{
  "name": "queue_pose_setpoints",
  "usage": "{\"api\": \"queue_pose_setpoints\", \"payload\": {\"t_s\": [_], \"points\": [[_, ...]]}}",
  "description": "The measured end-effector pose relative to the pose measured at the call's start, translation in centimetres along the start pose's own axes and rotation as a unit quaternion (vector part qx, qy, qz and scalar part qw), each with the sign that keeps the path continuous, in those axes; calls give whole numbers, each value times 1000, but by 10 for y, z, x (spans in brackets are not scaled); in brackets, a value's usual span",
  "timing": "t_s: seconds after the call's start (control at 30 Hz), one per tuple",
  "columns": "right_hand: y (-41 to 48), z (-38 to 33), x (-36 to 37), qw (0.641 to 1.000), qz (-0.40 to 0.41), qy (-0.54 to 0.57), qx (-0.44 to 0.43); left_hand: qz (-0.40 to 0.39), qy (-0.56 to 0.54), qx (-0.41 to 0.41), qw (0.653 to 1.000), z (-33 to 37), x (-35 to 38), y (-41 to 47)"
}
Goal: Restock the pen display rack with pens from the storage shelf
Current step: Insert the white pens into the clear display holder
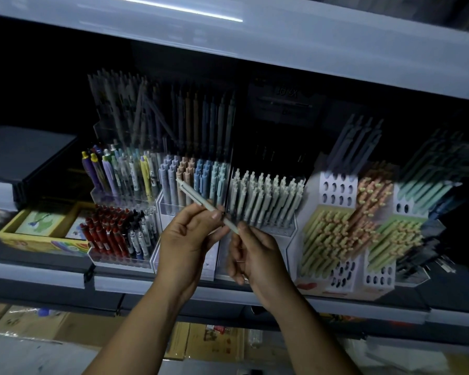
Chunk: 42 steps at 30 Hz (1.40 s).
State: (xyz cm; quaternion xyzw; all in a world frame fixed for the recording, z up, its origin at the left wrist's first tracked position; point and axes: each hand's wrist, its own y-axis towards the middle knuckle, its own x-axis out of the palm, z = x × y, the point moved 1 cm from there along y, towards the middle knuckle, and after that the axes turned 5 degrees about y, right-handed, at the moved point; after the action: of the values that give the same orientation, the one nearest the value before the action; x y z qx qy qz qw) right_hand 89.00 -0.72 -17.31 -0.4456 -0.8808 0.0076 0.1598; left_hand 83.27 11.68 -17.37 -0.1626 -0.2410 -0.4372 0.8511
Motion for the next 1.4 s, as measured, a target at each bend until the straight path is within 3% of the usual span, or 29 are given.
{"api": "queue_pose_setpoints", "payload": {"t_s": [0.1, 0.3, 0.4, 0.5, 0.57, 0.63, 0.7, 0.87, 0.97, 1.1, 1.3, 1.4], "points": [[-2, 4, 0, 1000, -4, 6, 15, 28, 14, 5, 1000, -3, 1, 1], [-4, 3, -3, 978, -31, 163, 123, -10, 52, 11, 999, 0, 1, 4], [-7, -4, -6, 984, -49, 101, 138, -14, 70, 1, 997, 1, -1, 8], [3, -2, -14, 993, 42, -93, 59, -6, 147, 7, 989, -1, 1, 10], [11, -3, -20, 972, 109, -206, -36, 1, 193, 12, 981, -6, 4, 9], [14, -11, -26, 951, 144, -238, -133, -1, 218, 13, 976, -10, 9, 9], [13, -22, -27, 940, 129, -247, -197, -14, 236, 15, 972, -15, 12, 9], [16, -33, -27, 893, 148, -347, -247, -76, 283, 58, 954, -21, 21, 9], [18, -30, -31, 882, 167, -351, -266, -86, 318, 77, 941, -25, 22, 11], [24, -30, -48, 880, 201, -327, -280, -73, 414, 118, 900, -27, 13, 19], [45, -33, -88, 832, 298, -349, -313, -74, 605, 220, 762, -21, -8, 29], [58, -27, -97, 818, 314, -363, -317, -85, 659, 205, 719, -25, -24, 35]]}}
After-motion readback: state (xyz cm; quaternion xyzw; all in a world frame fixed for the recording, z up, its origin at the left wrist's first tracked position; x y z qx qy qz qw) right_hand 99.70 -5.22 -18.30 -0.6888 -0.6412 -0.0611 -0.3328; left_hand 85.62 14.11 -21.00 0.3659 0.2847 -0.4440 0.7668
